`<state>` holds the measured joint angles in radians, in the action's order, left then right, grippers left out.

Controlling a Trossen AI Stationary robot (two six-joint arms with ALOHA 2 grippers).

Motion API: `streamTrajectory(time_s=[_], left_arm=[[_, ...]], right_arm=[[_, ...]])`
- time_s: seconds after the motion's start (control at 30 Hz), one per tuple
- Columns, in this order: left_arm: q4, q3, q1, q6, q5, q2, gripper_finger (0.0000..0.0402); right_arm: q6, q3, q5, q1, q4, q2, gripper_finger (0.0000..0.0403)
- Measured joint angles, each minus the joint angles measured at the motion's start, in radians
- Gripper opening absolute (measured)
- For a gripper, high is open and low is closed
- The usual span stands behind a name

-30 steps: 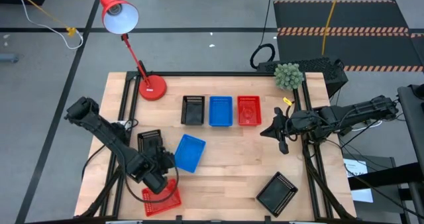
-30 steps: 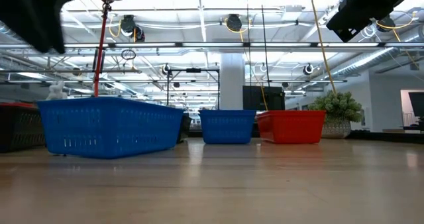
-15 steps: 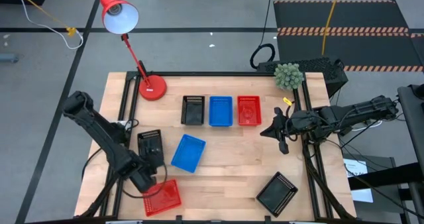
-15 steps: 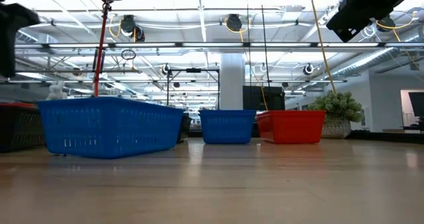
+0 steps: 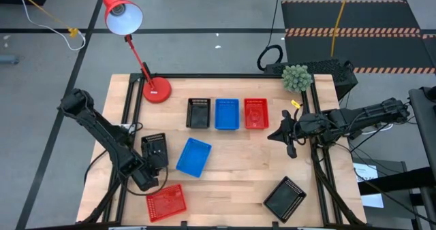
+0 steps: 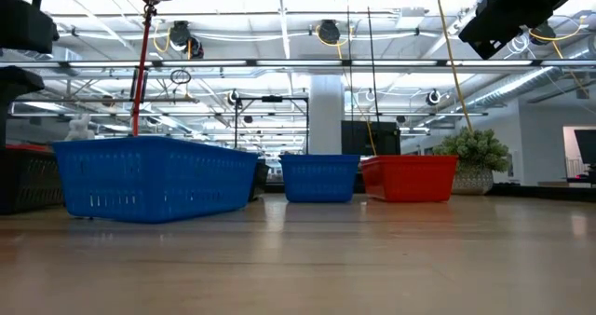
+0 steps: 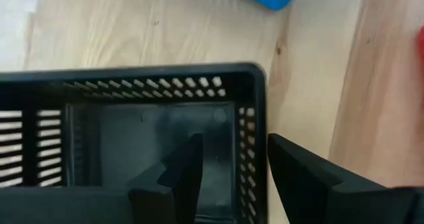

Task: Stack baskets by color
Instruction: Stack the top black bin on the top black bin

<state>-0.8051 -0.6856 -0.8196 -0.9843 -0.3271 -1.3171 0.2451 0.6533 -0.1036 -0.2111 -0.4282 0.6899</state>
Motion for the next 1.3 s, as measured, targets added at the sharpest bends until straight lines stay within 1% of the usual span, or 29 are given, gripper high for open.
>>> streamTrajectory(time_s=[0.07, 0.13, 0.23, 0.33, 0.37, 0.47, 0.6, 0.77, 0.97, 1.3], left_arm=[[0.005, 0.007, 0.0, -0.004, 0.007, 0.0, 0.016], [0.006, 0.008, 0.0, 0.001, 0.009, 0.0, 0.0138], [0.007, 0.008, 0.0, 0.011, 0.009, 0.0, 0.0088], [-0.008, 0.002, 0.0, 0.015, 0.022, 0.0, 0.0026], [-0.022, -0.007, 0.0, 0.021, 0.029, -0.001, 0.0016], [-0.067, -0.048, 0.0, 0.023, 0.032, -0.001, 0.0015], [-0.163, -0.132, 0.008, 0.064, 0.03, -0.001, 0.0008], [-0.279, -0.251, 0.048, 0.159, -0.028, -0.001, 0.0008], [-0.382, -0.36, 0.134, 0.3, -0.092, -0.001, 0.0008], [-0.389, -0.468, 0.313, 0.58, -0.128, -0.001, 0.0008]], right_arm=[[0.0, 0.0, 0.0, 0.0, 0.0, 0.0, 0.0], [0.0, 0.0, 0.0, 0.0, 0.0, 0.0, 0.0], [0.0, 0.0, 0.0, 0.0, 0.0, 0.0, 0.0], [0.0, 0.0, 0.0, 0.0, 0.0, 0.0, 0.0], [0.0, 0.0, 0.0, 0.0, 0.0, 0.0, 0.0], [0.0, 0.0, 0.0, 0.0, 0.0, 0.0, 0.0], [-0.004, 0.0, 0.0, 0.0, 0.0, 0.0, 0.0], [-0.004, 0.0, -0.004, 0.0, 0.0, 0.0, 0.0], [-0.004, -0.001, -0.004, 0.0, 0.0, 0.0, 0.0], [-0.004, -0.001, -0.004, 0.0, -0.002, 0.0, 0.0]])
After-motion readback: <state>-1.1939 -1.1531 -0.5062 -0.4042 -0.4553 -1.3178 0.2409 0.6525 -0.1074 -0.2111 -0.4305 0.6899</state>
